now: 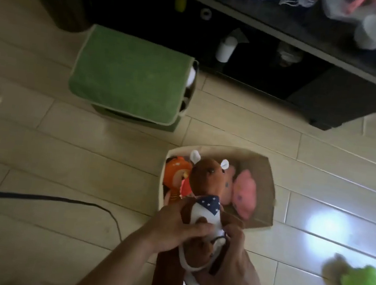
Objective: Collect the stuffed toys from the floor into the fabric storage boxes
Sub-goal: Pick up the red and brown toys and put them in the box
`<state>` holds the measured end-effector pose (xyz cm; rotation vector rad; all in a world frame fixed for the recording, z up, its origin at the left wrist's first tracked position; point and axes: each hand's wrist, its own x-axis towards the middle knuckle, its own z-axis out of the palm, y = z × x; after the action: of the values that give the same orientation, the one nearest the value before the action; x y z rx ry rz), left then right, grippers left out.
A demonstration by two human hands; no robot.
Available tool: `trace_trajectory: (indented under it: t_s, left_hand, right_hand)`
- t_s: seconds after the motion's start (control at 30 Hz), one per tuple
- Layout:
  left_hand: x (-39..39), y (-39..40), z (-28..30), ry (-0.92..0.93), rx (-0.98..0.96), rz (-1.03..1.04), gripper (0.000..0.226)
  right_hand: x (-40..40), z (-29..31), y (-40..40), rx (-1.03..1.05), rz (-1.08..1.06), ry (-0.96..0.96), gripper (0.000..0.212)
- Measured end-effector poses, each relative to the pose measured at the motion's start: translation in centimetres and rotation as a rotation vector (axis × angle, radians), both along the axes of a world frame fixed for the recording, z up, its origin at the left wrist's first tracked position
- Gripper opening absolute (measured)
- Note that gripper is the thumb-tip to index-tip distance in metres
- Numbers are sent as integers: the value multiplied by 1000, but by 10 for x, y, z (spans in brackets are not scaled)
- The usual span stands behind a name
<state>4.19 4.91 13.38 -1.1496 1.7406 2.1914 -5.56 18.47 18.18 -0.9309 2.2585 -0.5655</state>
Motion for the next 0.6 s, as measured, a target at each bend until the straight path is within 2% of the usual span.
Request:
trace_trajectory:
  t_s: [0.07, 0.13, 0.27, 0.33, 0.5, 0.6]
  left_hand:
    - [-32, 20, -4, -30, 16, 122, 58]
    - [-52, 27, -15, -52, 3, 192, 62]
    - [-80, 21, -24, -117, -23, 175, 61]
    - [-86, 14, -29, -133, -41, 186, 44]
    - [-98, 13, -59, -189, 4, 162, 27]
    - [-115, 14, -71, -244, -20, 101, 24]
  right_hand:
    - [-42, -10, 12, 17, -40, -121, 68]
    - [-83, -13, 21, -33, -82, -146, 65]
    - [-151, -27, 22, -66, -127, -92, 64]
    - [-175, -43, 16, -28, -135, -98, 67]
    - [-195, -93, -5, 34, -166, -161, 81]
    - [-208, -108, -18, -38, -175, -101, 73]
